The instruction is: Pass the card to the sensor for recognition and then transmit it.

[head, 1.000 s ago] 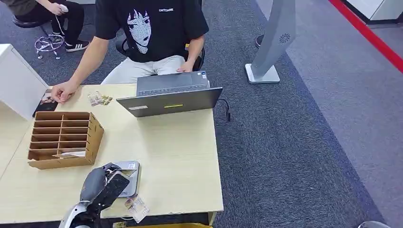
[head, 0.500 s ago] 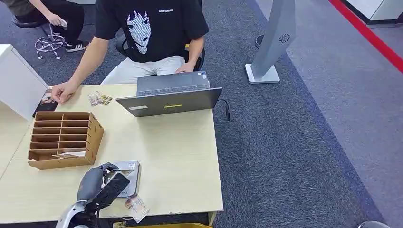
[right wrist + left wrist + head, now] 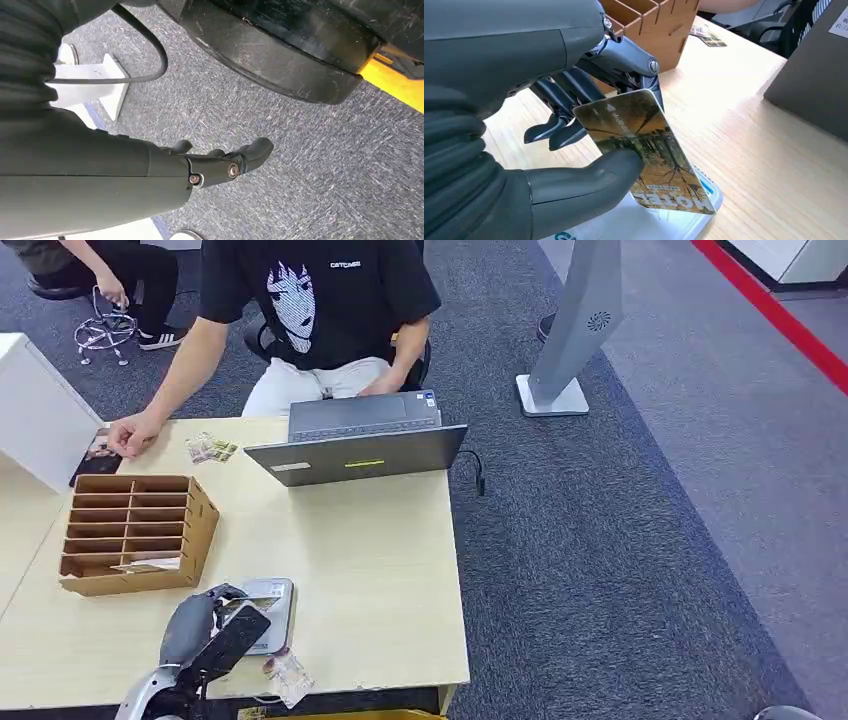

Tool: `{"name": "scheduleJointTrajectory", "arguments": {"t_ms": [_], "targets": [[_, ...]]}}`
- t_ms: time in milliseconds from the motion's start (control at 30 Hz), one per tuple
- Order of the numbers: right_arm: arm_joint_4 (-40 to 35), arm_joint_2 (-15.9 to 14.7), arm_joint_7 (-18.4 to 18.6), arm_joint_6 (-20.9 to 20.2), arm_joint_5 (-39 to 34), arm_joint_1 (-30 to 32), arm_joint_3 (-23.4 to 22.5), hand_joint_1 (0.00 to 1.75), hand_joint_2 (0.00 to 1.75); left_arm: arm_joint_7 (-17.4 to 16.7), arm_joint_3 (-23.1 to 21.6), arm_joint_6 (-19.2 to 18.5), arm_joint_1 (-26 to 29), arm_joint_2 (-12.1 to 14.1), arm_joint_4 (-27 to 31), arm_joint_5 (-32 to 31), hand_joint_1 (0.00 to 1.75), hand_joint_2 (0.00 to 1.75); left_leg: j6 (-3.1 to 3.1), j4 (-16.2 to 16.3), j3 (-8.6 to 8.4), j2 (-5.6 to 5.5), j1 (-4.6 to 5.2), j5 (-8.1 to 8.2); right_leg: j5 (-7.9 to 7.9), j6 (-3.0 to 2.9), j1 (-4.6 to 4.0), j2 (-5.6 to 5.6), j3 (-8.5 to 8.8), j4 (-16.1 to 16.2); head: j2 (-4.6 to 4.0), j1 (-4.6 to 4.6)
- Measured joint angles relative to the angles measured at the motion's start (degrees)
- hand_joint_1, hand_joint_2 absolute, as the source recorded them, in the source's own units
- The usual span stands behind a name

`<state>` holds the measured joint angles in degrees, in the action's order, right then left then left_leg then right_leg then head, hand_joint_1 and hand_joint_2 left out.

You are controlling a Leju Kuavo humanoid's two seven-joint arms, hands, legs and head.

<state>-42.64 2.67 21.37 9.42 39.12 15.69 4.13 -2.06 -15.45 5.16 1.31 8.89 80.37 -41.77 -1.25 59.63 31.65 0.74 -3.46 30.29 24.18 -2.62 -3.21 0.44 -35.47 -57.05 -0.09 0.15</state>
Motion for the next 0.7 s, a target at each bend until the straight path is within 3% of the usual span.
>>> {"name": "scheduleJointTrajectory", "arguments": {"t_ms": [167, 400, 700], "targets": [[-4.22, -0.07, 3.52, -1.27, -0.88, 1.86, 0.04, 0.00, 1.75, -0.87, 0.09, -0.15, 0.71, 0.87, 0.61, -0.28, 1.75, 1.75, 0.00, -0.01, -0.01, 0.00, 0.08, 0.00, 0.00, 0.00, 0.11, -0.05, -0.06, -0.01, 0.02, -0.06], [-6.12, -0.11, 4.94, -1.14, -1.57, 2.90, 0.15, 0.00, 1.75, -1.51, 0.81, 0.20, 1.70, 2.08, 2.05, -0.26, 1.75, 1.75, -0.03, -0.08, -0.01, -0.02, 0.37, -0.08, 0.00, 0.01, 0.40, -0.12, -0.10, -0.08, 0.02, -0.04], [-7.32, -0.20, 5.57, 0.28, -3.23, 3.97, 0.20, 0.00, 1.75, -2.60, 5.45, 3.17, 6.67, 3.02, 4.26, 2.07, 1.75, 1.75, 0.12, -0.11, -0.04, -0.05, 0.93, -0.06, 0.12, 0.21, 0.91, -0.18, -0.28, -0.32, 0.00, -0.04]]}}
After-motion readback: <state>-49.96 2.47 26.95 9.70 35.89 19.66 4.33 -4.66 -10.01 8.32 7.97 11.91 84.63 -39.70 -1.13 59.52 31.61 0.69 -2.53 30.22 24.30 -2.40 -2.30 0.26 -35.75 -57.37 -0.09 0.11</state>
